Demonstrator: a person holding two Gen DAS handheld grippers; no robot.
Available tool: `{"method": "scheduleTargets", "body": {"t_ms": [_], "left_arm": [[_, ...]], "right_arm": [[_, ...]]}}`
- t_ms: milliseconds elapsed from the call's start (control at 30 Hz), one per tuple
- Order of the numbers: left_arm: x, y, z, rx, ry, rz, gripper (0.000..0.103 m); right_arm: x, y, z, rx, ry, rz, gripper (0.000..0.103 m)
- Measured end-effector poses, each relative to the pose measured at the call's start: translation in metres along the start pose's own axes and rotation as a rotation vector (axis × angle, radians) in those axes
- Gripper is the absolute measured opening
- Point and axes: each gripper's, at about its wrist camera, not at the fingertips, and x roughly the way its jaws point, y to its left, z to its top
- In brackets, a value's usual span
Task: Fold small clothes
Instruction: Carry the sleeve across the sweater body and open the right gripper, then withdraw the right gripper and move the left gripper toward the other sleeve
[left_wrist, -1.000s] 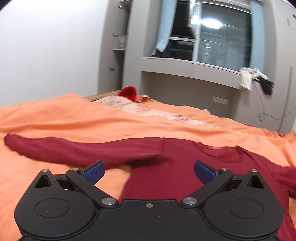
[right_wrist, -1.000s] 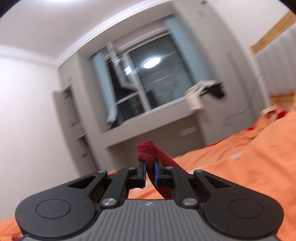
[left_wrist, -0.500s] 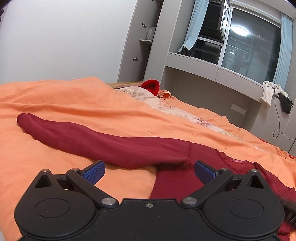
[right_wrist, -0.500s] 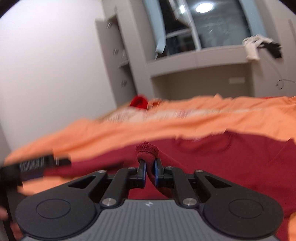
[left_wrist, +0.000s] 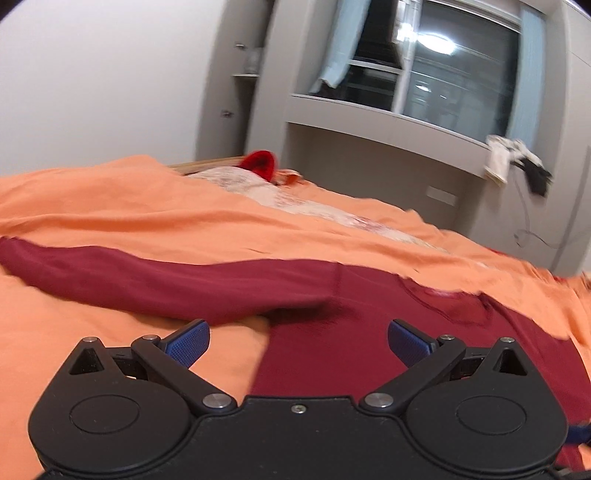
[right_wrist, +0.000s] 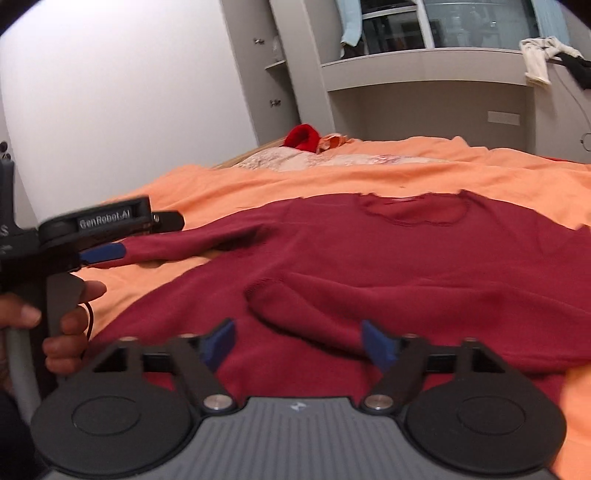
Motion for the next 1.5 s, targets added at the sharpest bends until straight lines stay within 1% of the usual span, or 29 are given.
{"method": "scheduleTargets", "body": {"t_ms": [67, 133, 200, 267, 400, 500, 567, 667, 733, 767, 800, 833, 867, 900, 933, 1000, 1167, 1200, 1267, 1300, 1333, 1400, 1467, 1500], "left_arm": [[0.004, -0.013, -0.006, 0.053, 0.011, -0.034, 0.103], [0.009, -0.026, -0.013, 0.101, 0.025, -0.066, 0.103], [0.014, -0.036, -0.019, 0.137, 0.038, -0.098, 0.103], [0.02, -0.046, -0.024, 0.161, 0.055, -0.112, 0.103], [0.03, -0.058, -0.034, 0.201, 0.103, -0.085, 0.103], [0.043, -0.062, -0.042, 0.249, 0.194, 0.014, 0.103], [0.046, -0.061, -0.044, 0.25, 0.216, 0.018, 0.103], [0.045, -0.062, -0.044, 0.266, 0.225, 0.022, 0.103], [0.045, -0.061, -0.046, 0.273, 0.239, 0.023, 0.103], [0.046, -0.061, -0.046, 0.276, 0.245, 0.023, 0.103], [0.048, -0.059, -0.047, 0.279, 0.251, 0.023, 0.103], [0.049, -0.059, -0.048, 0.283, 0.258, 0.023, 0.103], [0.049, -0.059, -0.048, 0.287, 0.261, 0.024, 0.103], [0.049, -0.059, -0.048, 0.291, 0.263, 0.025, 0.103], [0.048, -0.059, -0.049, 0.295, 0.265, 0.026, 0.103], [0.047, -0.06, -0.051, 0.306, 0.264, 0.028, 0.103], [0.044, -0.061, -0.054, 0.331, 0.267, 0.024, 0.103], [0.043, -0.061, -0.054, 0.331, 0.268, 0.02, 0.103], [0.04, -0.059, -0.054, 0.326, 0.268, 0.01, 0.103], [0.038, -0.058, -0.053, 0.319, 0.265, 0.003, 0.103], [0.035, -0.056, -0.051, 0.304, 0.259, -0.005, 0.102], [0.027, -0.048, -0.045, 0.258, 0.23, -0.016, 0.102], [0.014, -0.034, -0.035, 0.205, 0.172, -0.014, 0.102], [0.009, -0.028, -0.03, 0.186, 0.148, -0.009, 0.102]], "right_arm": [[-0.017, -0.012, -0.003, -0.007, -0.027, -0.039, 0.093], [-0.028, -0.027, -0.003, 0.0, -0.055, -0.101, 0.1], [-0.041, -0.042, -0.006, 0.018, -0.076, -0.158, 0.102], [-0.047, -0.061, -0.006, 0.055, -0.093, -0.215, 0.102], [-0.051, -0.105, 0.002, 0.13, -0.139, -0.335, 0.102], [-0.041, -0.14, 0.012, 0.199, -0.159, -0.395, 0.102], [-0.028, -0.16, 0.019, 0.244, -0.16, -0.429, 0.097], [-0.004, -0.186, 0.027, 0.281, -0.142, -0.455, 0.087], [0.012, -0.198, 0.032, 0.3, -0.115, -0.467, 0.072], [0.019, -0.203, 0.033, 0.315, -0.105, -0.468, 0.067], [0.024, -0.205, 0.033, 0.327, -0.101, -0.472, 0.053], [0.028, -0.206, 0.033, 0.336, -0.105, -0.49, 0.033], [0.027, -0.207, 0.033, 0.347, -0.122, -0.517, 0.023], [0.026, -0.21, 0.032, 0.357, -0.144, -0.532, 0.016], [0.025, -0.212, 0.032, 0.362, -0.162, -0.55, 0.01], [0.027, -0.216, 0.03, 0.349, -0.166, -0.586, 0.009], [0.027, -0.217, 0.028, 0.318, -0.131, -0.588, 0.009], [0.025, -0.213, 0.028, 0.313, -0.129, -0.587, 0.013], [0.018, -0.198, 0.03, 0.282, -0.129, -0.568, 0.027], [0.016, -0.187, 0.03, 0.248, -0.133, -0.549, 0.046], [0.014, -0.175, 0.031, 0.204, -0.138, -0.529, 0.059], [0.012, -0.148, 0.032, 0.106, -0.14, -0.488, 0.062], [0.013, -0.119, 0.032, 0.02, -0.137, -0.434, 0.068], [0.016, -0.104, 0.031, -0.021, -0.131, -0.402, 0.073]]}}
